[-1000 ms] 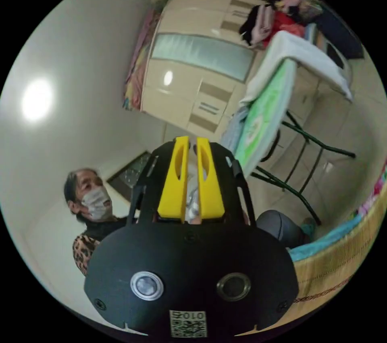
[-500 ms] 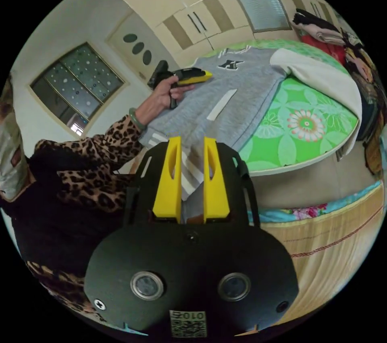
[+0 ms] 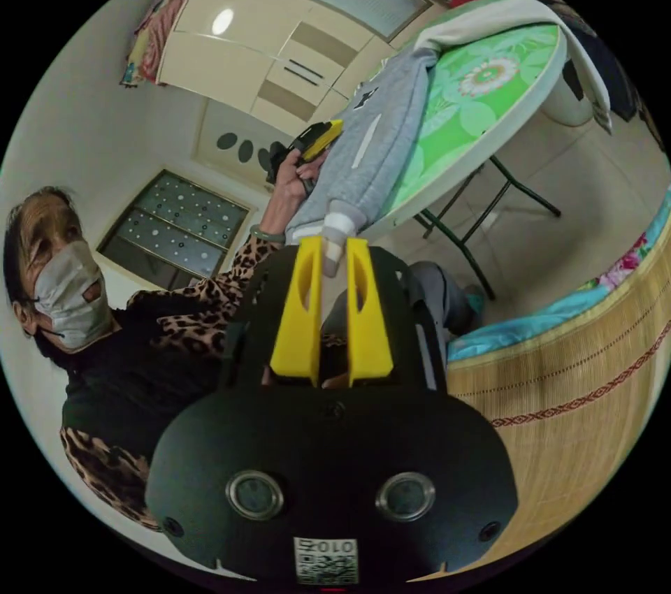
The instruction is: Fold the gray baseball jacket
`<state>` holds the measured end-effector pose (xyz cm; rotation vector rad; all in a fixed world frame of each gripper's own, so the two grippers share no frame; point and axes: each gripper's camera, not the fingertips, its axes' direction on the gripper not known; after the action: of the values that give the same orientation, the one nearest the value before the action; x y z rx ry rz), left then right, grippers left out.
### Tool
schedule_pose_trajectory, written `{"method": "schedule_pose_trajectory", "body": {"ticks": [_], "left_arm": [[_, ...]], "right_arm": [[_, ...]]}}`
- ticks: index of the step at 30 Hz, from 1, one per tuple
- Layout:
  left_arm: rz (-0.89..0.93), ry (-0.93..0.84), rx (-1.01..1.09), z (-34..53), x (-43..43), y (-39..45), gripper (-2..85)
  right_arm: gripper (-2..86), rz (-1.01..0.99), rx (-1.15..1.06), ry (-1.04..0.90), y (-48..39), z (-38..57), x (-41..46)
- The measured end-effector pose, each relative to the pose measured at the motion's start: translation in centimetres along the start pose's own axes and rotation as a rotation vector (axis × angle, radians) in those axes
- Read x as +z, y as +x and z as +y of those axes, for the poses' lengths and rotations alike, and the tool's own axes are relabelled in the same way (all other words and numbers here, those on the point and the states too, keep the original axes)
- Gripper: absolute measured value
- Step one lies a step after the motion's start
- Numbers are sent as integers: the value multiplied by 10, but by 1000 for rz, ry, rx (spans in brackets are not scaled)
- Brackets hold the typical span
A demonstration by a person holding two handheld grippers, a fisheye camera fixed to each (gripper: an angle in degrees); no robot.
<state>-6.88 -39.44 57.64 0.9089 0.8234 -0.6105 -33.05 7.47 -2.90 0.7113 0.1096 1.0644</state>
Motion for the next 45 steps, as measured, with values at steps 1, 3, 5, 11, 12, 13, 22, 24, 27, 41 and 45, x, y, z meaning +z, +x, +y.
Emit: {"method": "schedule_pose_trajectory", "body": {"ticks": [1, 3, 5, 11, 12, 13, 22, 24, 27, 41, 45], "left_arm": [[-1, -1, -3, -1, 1, -1, -2], [10, 29, -19, -2, 0, -9, -2], [29, 42, -35, -2, 2, -15, -1], [-72, -47, -57, -16, 25, -19, -2], [-91, -52, -56, -18, 28, -19, -2], [-99, -63, -58, -20, 30, -19, -2], [110, -276, 83, -39, 123, 29, -1], [94, -293, 16, -29, 146, 9, -1], [96, -272, 37, -33, 144, 7, -1], [104, -427, 399, -68, 209, 174, 0], [47, -488, 458, -70, 265, 222, 0]], "right_arm": [[47, -1, -56, 17, -6, 2, -9], [42, 58, -86, 21, -14, 7, -23], [40, 77, 21, -18, 18, 13, -22], [41, -132, 118, 2, 84, 21, -22], [42, -120, 92, -7, 83, 20, -24], [42, -82, 63, -34, 81, 16, -29], [110, -351, 112, 322, 197, -6, -142], [127, -263, 237, 430, 236, -11, -168], [154, -338, 387, 565, 300, -29, -184], [184, -664, 636, 840, 429, -123, -171], [184, -756, 636, 966, 445, -131, -179]]}}
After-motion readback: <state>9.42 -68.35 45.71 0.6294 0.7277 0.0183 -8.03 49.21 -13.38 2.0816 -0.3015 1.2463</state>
